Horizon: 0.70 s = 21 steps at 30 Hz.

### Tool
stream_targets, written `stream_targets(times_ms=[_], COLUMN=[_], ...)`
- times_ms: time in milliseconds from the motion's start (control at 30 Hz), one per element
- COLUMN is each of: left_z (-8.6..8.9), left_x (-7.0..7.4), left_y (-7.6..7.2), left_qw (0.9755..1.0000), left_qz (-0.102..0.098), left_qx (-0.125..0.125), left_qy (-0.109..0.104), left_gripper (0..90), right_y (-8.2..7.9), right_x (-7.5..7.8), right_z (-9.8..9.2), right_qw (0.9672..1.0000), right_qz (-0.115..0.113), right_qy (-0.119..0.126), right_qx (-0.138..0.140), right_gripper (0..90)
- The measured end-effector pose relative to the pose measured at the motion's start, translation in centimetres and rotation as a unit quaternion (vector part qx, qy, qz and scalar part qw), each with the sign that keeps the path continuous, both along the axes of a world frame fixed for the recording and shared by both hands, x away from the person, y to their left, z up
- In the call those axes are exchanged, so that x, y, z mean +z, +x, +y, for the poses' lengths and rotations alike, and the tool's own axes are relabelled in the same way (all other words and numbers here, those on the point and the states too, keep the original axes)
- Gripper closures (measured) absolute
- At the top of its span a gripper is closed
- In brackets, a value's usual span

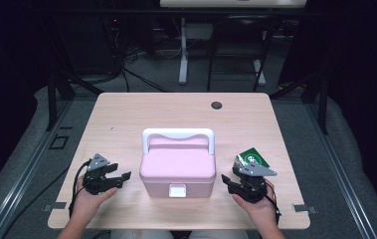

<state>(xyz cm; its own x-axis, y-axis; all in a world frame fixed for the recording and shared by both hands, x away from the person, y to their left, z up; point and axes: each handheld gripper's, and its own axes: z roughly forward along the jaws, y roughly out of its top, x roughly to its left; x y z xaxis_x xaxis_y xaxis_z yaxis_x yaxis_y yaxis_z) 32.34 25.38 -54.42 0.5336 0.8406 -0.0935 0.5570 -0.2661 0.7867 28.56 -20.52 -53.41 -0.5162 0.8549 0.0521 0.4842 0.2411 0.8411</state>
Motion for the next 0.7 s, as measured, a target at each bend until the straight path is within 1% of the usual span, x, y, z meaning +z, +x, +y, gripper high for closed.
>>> stream_targets(times_ms=[33, 67, 100, 133, 200, 267, 333, 367, 433, 500, 567, 600, 633, 700], left_z=[-0.1, -0.1, -0.1, -0.3, -0.6, -0.7, -1.0, -1.0, -1.1, -1.3, -1.5, -1.7, -1.7, -2.0], left_x=[0.0, 0.0, 0.0, 0.0, 0.0, 0.1, 0.2, 0.2, 0.3, 0.4, 0.5, 0.6, 0.6, 0.8], left_y=[0.0, 0.0, 0.0, -0.1, -0.4, -0.6, -0.9, -0.9, -0.9, -0.9, -0.9, -0.7, -0.7, -0.6], left_qw=[1.0, 0.9999, 0.9999, 0.9999, 0.9998, 0.9996, 0.9995, 0.9995, 0.9995, 0.9996, 0.9995, 0.9992, 0.9992, 0.9988], left_qz=[-0.001, 0.0, 0.0, -0.006, -0.01, -0.008, -0.011, -0.011, -0.011, -0.014, -0.012, -0.01, -0.01, -0.009], left_qx=[0.001, -0.004, -0.004, -0.008, -0.014, -0.024, -0.028, -0.028, -0.026, -0.024, -0.025, -0.024, -0.024, -0.023], left_qy=[-0.008, -0.012, -0.012, -0.01, -0.009, -0.011, 0.005, 0.005, 0.014, 0.003, -0.013, -0.029, -0.029, -0.042], left_gripper=[35.9, 37.1, 38.1, 38.1, 40.5, 43.5, 43.6, 43.7, 44.0, 44.9, 47.6, 48.8, 50.9, 51.7], right_y=[0.0, 0.0, 0.0, -0.1, -0.2, -0.3, -0.3, -0.3, -0.2, -0.1, -0.1, -0.1, -0.1, 0.0], right_x=[-0.2, -0.3, -0.3, -0.3, -0.3, -0.1, 0.0, 0.0, 0.0, -0.1, -0.1, 0.0, 0.0, 0.3], right_z=[0.1, 0.1, 0.1, 0.2, 0.4, 0.5, 0.6, 0.6, 0.6, 0.7, 0.9, 1.0, 1.0, 1.2], right_qw=[1.0, 0.9999, 0.9999, 0.9998, 0.9998, 0.9997, 0.9997, 0.9997, 0.9997, 0.9997, 0.9997, 0.9996, 0.9996, 0.9999], right_qz=[0.003, 0.009, 0.009, 0.011, 0.008, 0.001, -0.002, -0.002, -0.006, -0.008, -0.01, -0.013, -0.013, -0.009], right_qy=[-0.005, -0.011, -0.011, -0.015, -0.02, -0.023, -0.023, -0.023, -0.023, -0.021, -0.023, -0.023, -0.023, -0.009], right_qx=[0.0, 0.004, 0.004, 0.003, 0.002, 0.001, -0.001, -0.001, -0.008, -0.007, -0.008, -0.011, -0.011, -0.009], right_gripper=[49.4, 50.0, 50.0, 50.4, 50.8, 50.9, 51.7, 51.7, 54.1, 54.2, 52.7, 52.9, 52.9, 54.5])
